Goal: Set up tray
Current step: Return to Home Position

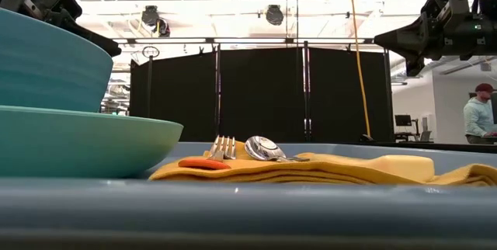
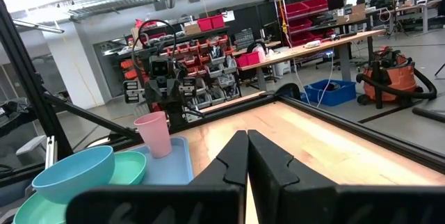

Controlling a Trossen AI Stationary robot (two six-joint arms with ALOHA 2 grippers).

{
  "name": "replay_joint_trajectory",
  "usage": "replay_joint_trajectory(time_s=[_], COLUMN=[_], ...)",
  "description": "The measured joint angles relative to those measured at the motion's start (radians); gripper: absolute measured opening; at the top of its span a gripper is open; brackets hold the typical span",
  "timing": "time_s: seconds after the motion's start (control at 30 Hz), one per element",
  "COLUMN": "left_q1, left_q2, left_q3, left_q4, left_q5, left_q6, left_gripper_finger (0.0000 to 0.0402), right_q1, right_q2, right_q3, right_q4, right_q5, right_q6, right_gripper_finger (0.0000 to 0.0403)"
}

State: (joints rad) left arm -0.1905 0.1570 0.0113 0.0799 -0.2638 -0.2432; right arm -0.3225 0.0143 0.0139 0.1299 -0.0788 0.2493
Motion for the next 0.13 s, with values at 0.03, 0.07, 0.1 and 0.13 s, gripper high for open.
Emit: replay_joint_trajectory(time_s=[0.03, 0.07, 0.1, 0.13], left_q1=[0.0, 0.0, 0.0, 0.0], left_q2=[0.0, 0.0, 0.0, 0.0], left_q3=[0.0, 0.0, 0.0, 0.0], left_q4=[0.0, 0.0, 0.0, 0.0], left_q5=[0.0, 0.0, 0.0, 0.0], left_q6=[0.0, 0.0, 0.0, 0.0], left_gripper_finger=[0.0067, 0.0067, 0.0067, 0.0067], right_q1=[0.0, 0.0, 0.0, 0.0], right_q2=[0.0, 0.0, 0.0, 0.0], right_q3=[0.0, 0.0, 0.0, 0.0], right_q4=[0.0, 0.0, 0.0, 0.0], right_q5=[0.0, 0.0, 0.0, 0.0], right_q6=[0.0, 0.0, 0.0, 0.0], right_gripper_finger=[0.0, 0.0, 0.0, 0.0])
